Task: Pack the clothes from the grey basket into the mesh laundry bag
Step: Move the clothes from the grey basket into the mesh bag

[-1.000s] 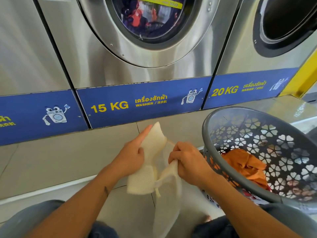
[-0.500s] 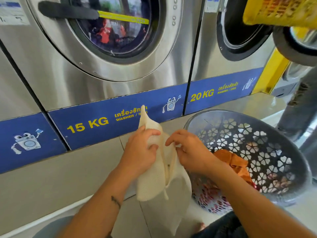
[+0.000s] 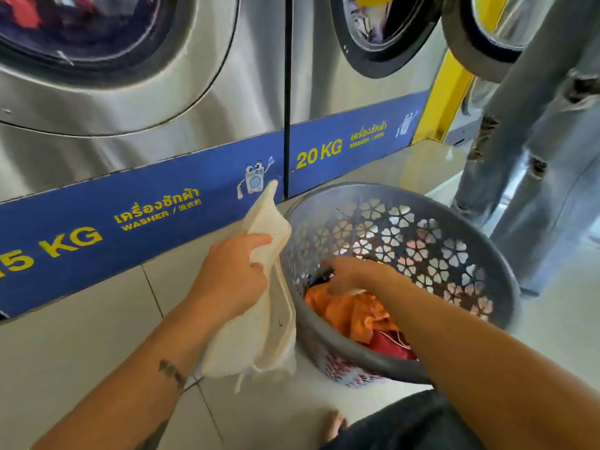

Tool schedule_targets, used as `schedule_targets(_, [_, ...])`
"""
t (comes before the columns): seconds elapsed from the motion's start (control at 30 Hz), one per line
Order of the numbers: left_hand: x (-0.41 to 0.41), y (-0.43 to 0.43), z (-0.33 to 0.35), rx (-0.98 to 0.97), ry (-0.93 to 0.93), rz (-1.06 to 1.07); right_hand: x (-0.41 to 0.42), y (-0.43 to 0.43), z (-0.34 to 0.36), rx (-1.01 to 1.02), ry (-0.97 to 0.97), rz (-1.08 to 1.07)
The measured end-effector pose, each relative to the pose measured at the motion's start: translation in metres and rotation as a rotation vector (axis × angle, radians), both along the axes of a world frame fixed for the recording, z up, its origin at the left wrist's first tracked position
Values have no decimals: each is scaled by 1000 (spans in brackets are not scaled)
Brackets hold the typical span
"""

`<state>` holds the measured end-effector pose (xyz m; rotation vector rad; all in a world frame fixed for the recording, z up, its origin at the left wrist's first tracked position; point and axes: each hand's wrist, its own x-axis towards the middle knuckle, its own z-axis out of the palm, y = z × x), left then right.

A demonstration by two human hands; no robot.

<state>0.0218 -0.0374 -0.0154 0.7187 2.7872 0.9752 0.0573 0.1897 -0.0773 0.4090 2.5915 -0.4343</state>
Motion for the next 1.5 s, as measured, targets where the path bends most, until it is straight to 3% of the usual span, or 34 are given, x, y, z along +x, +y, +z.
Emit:
schedule_targets(0.13, [-15,5,3,7,22,-14,-29,13,-37,141,-198,43])
schedule_targets(0.33, [-24,2,-2,-10,20,-59,-36,36,-98,366,-306,47])
schedule_targets(0.5, [-33,6,-8,-34,13,-55,-18,50,-127,394,-441,23])
schedule_targets(0.6, [-34,8,-6,-39,-7,-44,-17,53,-129,404,-344,83])
schedule_targets(0.77, [-31,2,4,-12,-8,-38,-12,50,-97,235,-139,123])
schedule_targets(1.1, [2,-24,36,172,-77,72,4,26,36,-386,467,-261])
schedule_targets(1.3, [26,-32,46,175,-48,103,42,-18,118,-789,760,-325])
schedule_targets(1.4, [34,-37,49,228,-23,107,52,-54,126,-817,824,-241])
schedule_targets(1.5, [33,-43,50,276,-23,115,51,-92,106,-679,835,-128])
